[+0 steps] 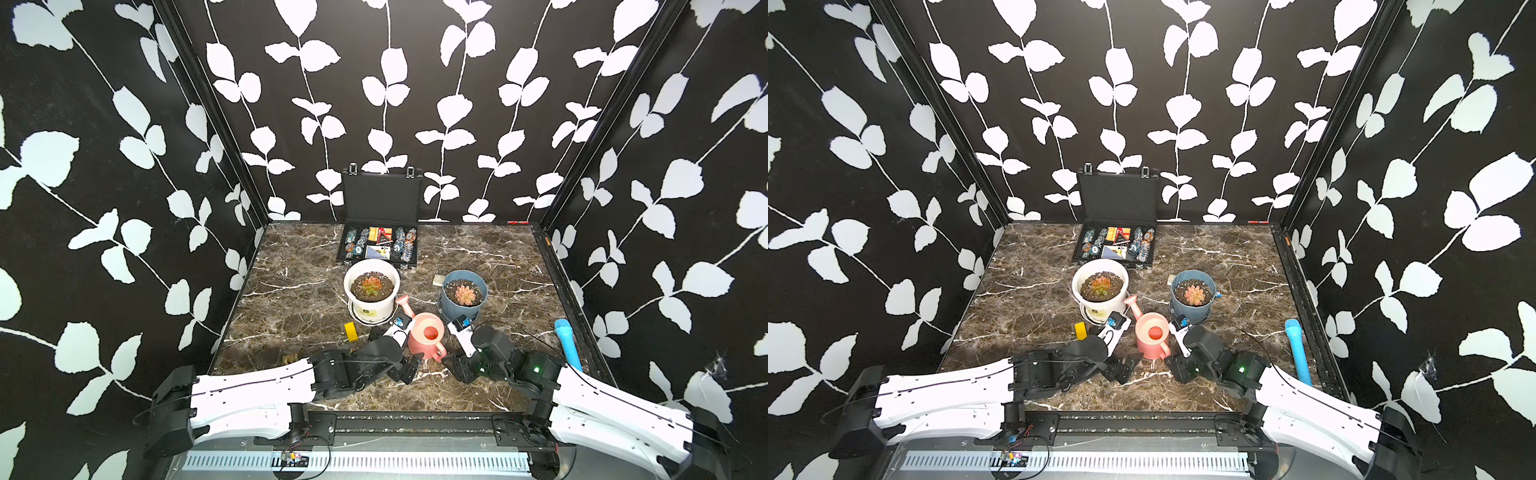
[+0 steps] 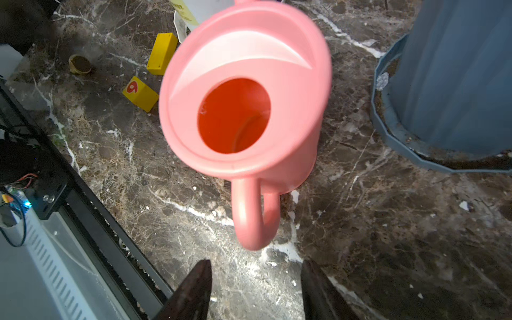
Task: Water the succulent around the soil edge
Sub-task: Adjust the watering can at the center of the board.
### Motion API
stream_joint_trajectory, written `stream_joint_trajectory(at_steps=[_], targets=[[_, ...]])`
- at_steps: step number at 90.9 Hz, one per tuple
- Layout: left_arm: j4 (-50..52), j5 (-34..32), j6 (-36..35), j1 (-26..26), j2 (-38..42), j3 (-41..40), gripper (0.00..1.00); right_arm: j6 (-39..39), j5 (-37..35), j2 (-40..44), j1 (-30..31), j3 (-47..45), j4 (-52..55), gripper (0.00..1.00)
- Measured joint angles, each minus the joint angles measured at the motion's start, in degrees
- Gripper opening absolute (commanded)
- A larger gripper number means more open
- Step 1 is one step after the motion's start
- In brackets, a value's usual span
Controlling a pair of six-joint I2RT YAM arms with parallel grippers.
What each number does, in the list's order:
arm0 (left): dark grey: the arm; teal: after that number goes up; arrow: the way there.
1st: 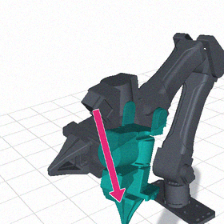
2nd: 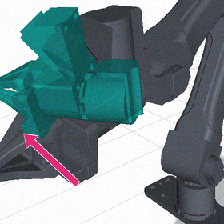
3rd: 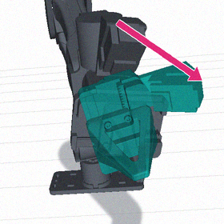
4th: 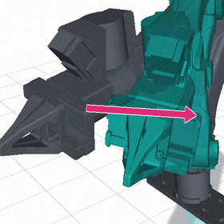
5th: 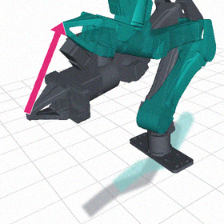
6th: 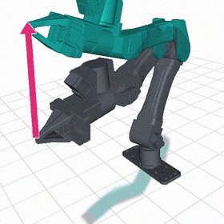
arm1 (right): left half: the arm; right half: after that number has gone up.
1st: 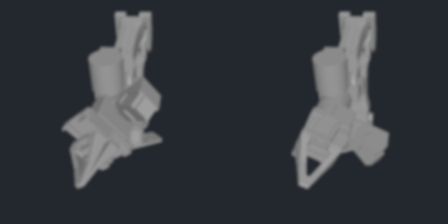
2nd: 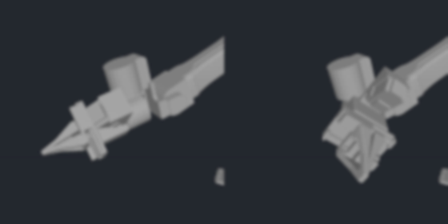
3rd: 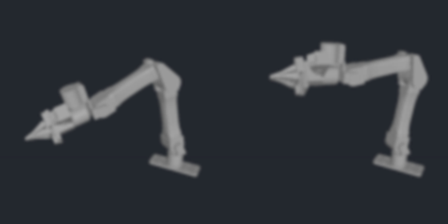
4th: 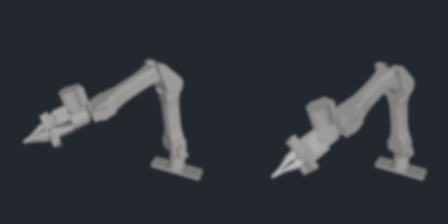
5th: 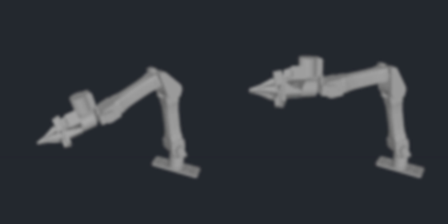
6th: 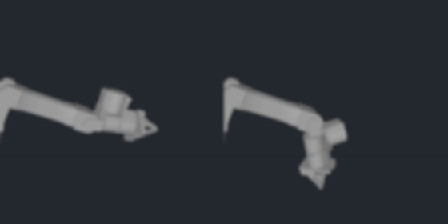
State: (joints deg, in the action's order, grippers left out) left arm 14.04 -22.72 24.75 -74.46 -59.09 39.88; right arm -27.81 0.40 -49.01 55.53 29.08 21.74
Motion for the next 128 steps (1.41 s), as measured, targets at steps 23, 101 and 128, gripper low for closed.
stream_joint_trajectory(at_steps=[23,101,128], targets=[[0.8,-3.0,-0.3,0.0,5.6,-1.5,0.99,-0.3,-7.3,-7.4,4.0,0.9,-2.4,0.38],[3.7,-12.0,6.1,0.0,11.4,-2.5,0.99,-20.2,-30.9,-21.9,18.3,12.1,2.5,0.04],[4.4,-13.1,6.4,0.0,12.3,-3.5,0.99,-36.2,-37.0,-29.8,20.9,18.4,7.3,0.08]])
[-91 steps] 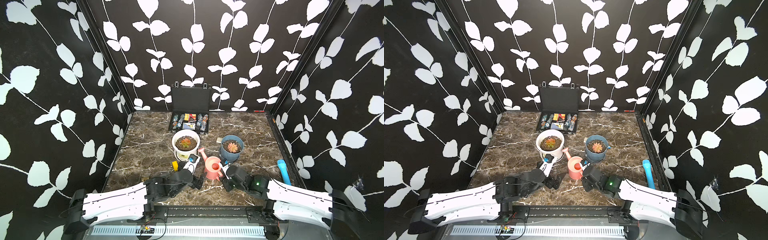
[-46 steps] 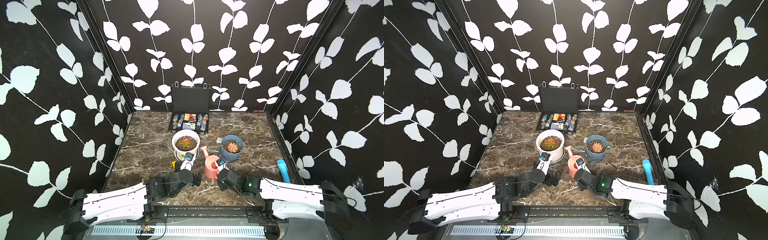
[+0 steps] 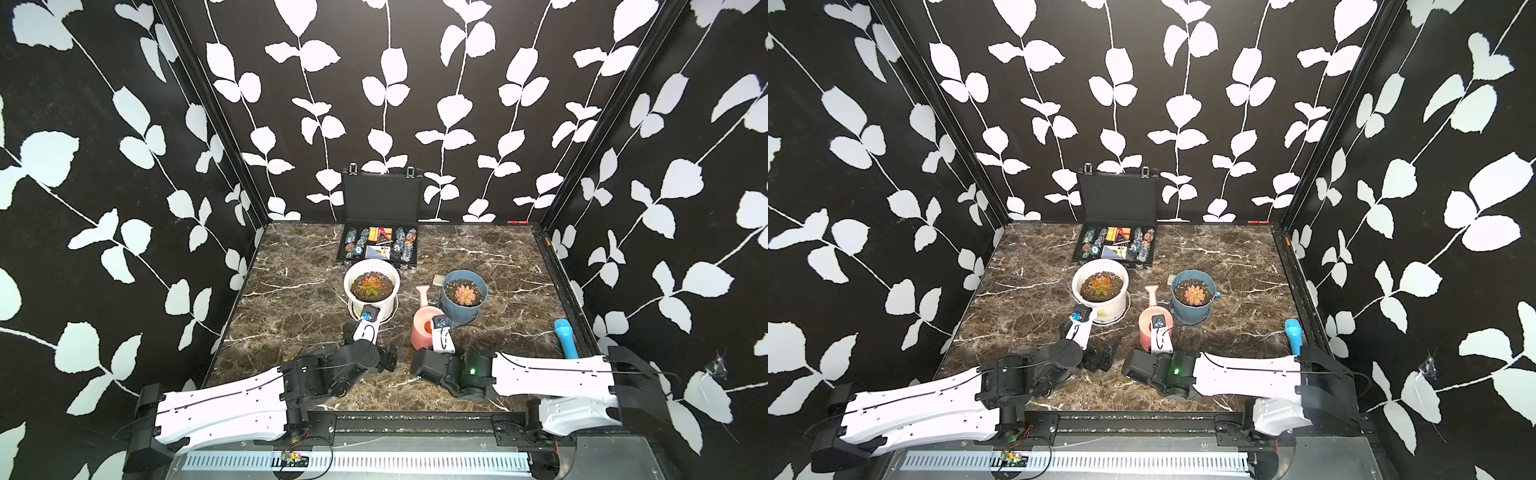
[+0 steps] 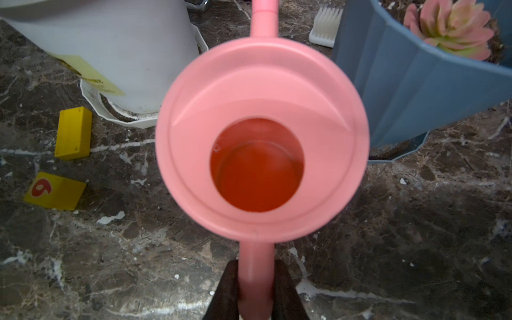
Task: Water the succulent around the soil edge
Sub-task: Adjust the watering can at the center of the board.
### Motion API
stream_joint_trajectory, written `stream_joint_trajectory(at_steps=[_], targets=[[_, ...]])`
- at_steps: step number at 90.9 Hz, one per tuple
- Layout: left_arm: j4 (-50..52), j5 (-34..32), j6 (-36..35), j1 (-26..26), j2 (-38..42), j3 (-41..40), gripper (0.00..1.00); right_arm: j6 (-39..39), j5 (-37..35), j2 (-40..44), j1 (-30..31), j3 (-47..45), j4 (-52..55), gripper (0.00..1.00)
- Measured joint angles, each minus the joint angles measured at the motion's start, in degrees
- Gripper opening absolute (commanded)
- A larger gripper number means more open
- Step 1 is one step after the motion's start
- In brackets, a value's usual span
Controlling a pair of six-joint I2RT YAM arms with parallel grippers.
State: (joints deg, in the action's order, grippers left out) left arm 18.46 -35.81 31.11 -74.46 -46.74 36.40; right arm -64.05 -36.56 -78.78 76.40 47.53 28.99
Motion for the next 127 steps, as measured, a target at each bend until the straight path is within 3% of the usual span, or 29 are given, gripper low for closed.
stream_joint_trajectory(at_steps=[25,45,59,76,94,103,110,118,127], targets=[[1.7,-2.1,0.0,0.0,3.2,-2.0,0.99,-6.3,-1.7,-6.8,2.5,3.7,-1.4,0.16],[1.3,-2.5,0.2,0.2,3.9,-3.8,0.99,-9.0,-3.2,-7.9,3.2,4.3,-1.7,0.29],[-0.6,-1.5,-0.9,0.3,3.5,-4.3,0.99,-10.4,-4.7,-7.9,3.8,4.3,-1.8,0.57],[-4.3,2.3,-4.0,0.4,1.9,-4.7,0.99,-8.5,-8.3,-6.0,5.9,4.0,-2.7,0.66],[-7.0,5.2,-5.2,-1.1,-1.6,-4.3,0.96,-3.3,-18.3,4.9,8.5,2.2,-2.1,0.72],[-7.8,4.3,-5.4,-4.9,-5.0,-2.6,0.95,1.7,-24.0,13.1,8.5,0.2,-0.9,0.85],[-9.0,2.7,-5.9,-9.0,-8.0,-1.1,0.95,7.0,-27.0,19.7,7.2,-0.9,-0.5,0.88],[-10.4,1.3,-5.8,-12.3,-11.3,0.2,0.95,14.3,-27.2,26.9,2.0,-1.6,-0.9,0.92],[-12.2,-0.6,-4.1,-14.8,-15.1,0.8,0.94,22.3,-24.3,34.8,-8.7,-2.1,-2.0,0.96]])
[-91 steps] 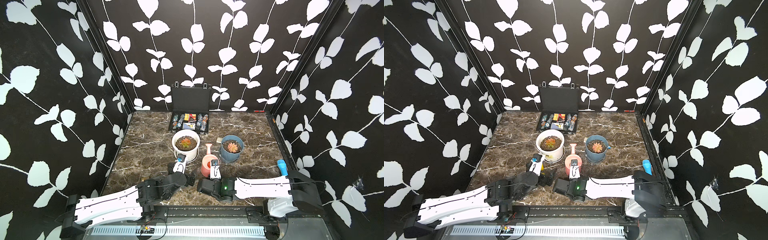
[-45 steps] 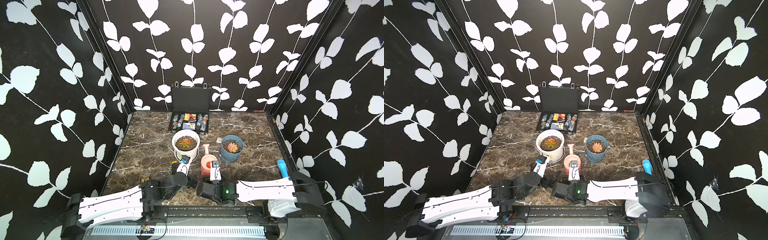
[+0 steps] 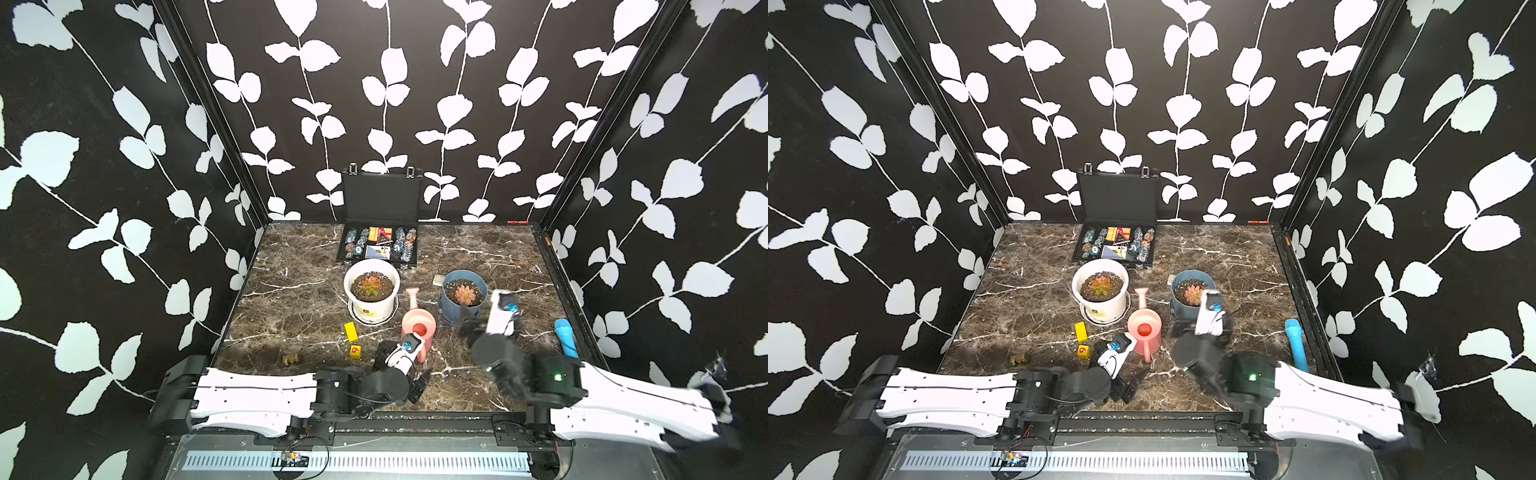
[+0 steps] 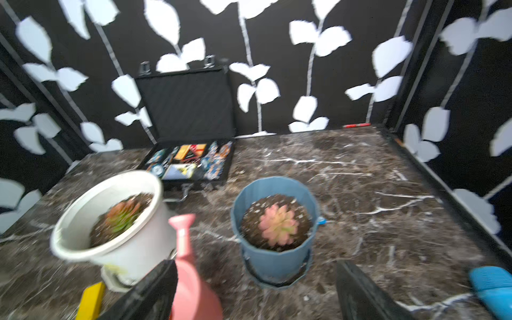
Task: Water the succulent around the soil edge
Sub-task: Adjust the watering can at the center of the board, then pick up the watering can from the center of the board.
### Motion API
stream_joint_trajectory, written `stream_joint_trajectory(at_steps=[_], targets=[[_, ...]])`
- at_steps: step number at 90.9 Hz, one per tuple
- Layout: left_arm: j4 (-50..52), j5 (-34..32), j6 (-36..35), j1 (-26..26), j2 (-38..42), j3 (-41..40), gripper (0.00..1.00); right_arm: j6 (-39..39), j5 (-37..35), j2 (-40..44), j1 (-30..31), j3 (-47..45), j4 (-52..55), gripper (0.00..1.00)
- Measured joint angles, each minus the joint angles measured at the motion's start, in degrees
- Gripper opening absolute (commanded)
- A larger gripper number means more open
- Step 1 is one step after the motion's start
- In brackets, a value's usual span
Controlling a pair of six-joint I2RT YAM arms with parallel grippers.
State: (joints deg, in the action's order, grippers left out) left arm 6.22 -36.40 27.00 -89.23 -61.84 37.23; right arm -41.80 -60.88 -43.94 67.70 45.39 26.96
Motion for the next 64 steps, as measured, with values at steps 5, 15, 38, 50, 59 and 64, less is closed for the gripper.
stream_joint_trajectory(at_steps=[5,15,38,50,59,64], targets=[[-0.7,-1.0,1.5,-1.0,-2.6,0.5,0.93,3.5,2.8,3.0,-6.4,-0.1,-0.7,0.97],[-0.5,-3.1,4.8,-2.3,-8.1,2.7,0.92,8.2,9.6,5.2,-17.6,0.0,-2.1,0.97],[1.4,-8.1,12.0,-2.7,-13.4,6.6,0.85,10.9,29.9,-5.0,-33.0,-0.3,-3.2,0.87],[4.4,-8.5,16.5,-1.3,-16.4,9.3,0.78,11.3,37.2,-7.8,-36.3,-3.3,-5.9,0.83],[6.8,-7.9,19.3,0.7,-19.0,11.3,0.73,11.6,40.9,-7.6,-37.0,-6.2,-8.2,0.82],[8.1,-7.6,20.8,1.7,-20.0,12.2,0.70,11.8,42.2,-7.1,-37.1,-7.5,-9.6,0.82]])
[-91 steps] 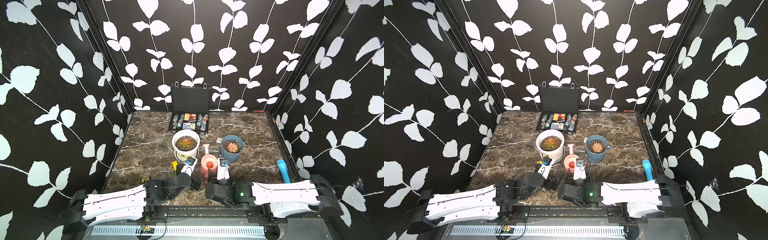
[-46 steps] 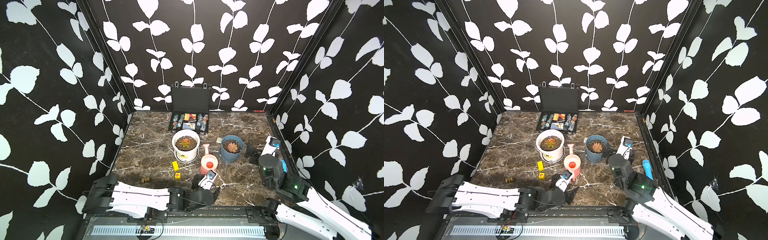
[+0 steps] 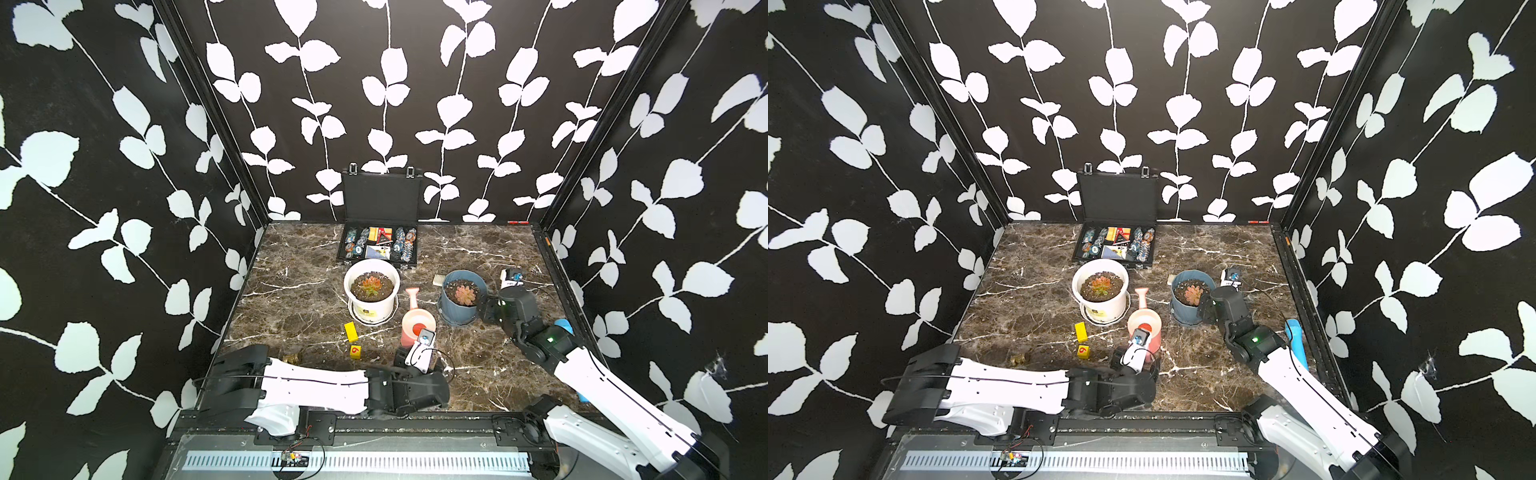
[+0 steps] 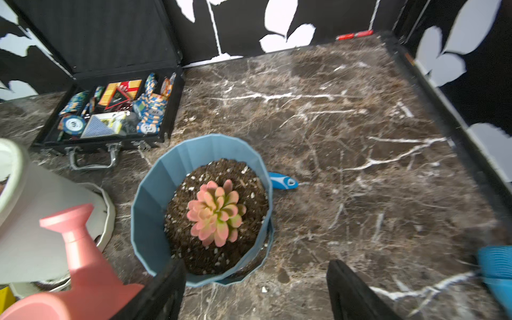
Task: Water the succulent around the soil edge
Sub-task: Pick up the watering can from the center of the board.
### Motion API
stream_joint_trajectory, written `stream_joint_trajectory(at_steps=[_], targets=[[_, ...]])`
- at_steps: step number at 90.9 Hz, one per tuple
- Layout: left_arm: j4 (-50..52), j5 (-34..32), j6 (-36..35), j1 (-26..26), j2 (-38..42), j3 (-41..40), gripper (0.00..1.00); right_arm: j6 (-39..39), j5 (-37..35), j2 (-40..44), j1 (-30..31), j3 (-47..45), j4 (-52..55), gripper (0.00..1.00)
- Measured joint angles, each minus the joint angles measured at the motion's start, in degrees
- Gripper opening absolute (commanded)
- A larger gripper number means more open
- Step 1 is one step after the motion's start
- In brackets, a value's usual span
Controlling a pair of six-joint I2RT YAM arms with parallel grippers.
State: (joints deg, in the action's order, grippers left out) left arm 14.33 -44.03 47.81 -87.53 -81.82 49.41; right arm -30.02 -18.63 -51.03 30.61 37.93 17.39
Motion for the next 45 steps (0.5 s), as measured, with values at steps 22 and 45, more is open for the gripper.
stream_joint_trajectory(at_steps=[22,45], targets=[[5.6,3.4,5.5,3.0,-4.3,4.5,0.66,0.2,1.5,4.3,0.0,-3.3,-3.5,0.82],[8.3,7.3,9.0,5.9,-7.1,6.9,0.58,0.1,0.7,6.6,0.0,-4.9,-4.9,0.81]])
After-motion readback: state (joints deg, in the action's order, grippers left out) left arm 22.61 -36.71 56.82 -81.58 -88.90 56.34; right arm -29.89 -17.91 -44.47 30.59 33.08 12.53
